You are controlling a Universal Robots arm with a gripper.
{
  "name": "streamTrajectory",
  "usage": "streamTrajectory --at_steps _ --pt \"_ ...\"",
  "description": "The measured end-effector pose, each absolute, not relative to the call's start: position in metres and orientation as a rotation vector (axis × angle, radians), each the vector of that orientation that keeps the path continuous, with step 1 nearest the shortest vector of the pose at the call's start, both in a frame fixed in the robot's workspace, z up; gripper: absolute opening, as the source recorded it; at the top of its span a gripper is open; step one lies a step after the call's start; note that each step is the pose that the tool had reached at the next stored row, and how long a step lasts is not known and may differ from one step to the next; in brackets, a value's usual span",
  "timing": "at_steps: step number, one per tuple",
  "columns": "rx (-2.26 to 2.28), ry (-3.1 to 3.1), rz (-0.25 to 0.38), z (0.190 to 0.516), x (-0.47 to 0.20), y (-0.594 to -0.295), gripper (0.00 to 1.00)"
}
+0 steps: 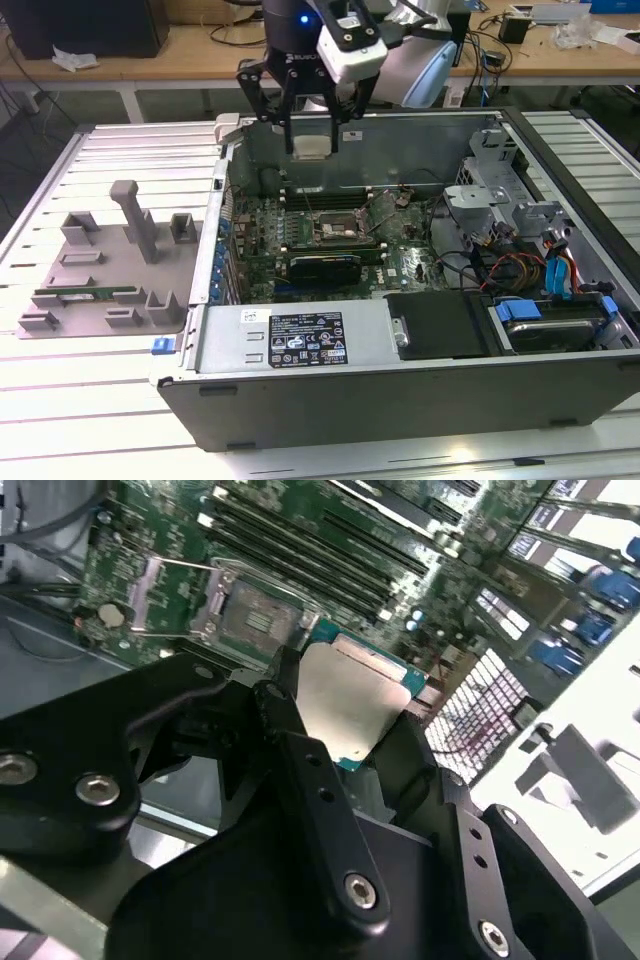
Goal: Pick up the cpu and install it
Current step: 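Pick up the cpu and move it towards the insertion slot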
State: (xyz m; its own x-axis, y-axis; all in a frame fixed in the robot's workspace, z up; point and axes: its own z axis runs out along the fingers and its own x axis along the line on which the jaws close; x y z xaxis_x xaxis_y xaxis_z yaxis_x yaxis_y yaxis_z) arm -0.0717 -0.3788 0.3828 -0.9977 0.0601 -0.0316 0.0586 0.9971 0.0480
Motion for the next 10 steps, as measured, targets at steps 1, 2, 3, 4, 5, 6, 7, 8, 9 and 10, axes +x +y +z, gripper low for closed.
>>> streamTrajectory --at_steps 1,2,3,4,5,6,7,8,9,10 --pt "0.092 3.106 0.073 0.3828 -0.0700 -0.3788 0.54" --pt "0.092 3.106 0.073 0.3829 -0.0693 -0.3789 0.54" --pt "0.092 3.106 0.073 0.3828 -0.0693 -0.3788 0.54" --pt "0.093 3.106 0.073 0.3828 -0.0693 -0.3788 0.54" --pt "0.092 3.106 0.073 0.3828 -0.0693 -0.3788 0.54" --pt "0.092 3.106 0.073 0.3825 -0.0692 -0.3788 0.54" --pt "0.092 3.106 0.073 0.3812 -0.0691 -0.3787 0.54" --pt "0.092 3.106 0.073 0.3795 -0.0689 -0.3788 0.54" --pt "0.092 3.106 0.073 0.3777 -0.0687 -0.3788 0.54" --pt "0.092 3.106 0.073 0.3756 -0.0684 -0.3788 0.54"
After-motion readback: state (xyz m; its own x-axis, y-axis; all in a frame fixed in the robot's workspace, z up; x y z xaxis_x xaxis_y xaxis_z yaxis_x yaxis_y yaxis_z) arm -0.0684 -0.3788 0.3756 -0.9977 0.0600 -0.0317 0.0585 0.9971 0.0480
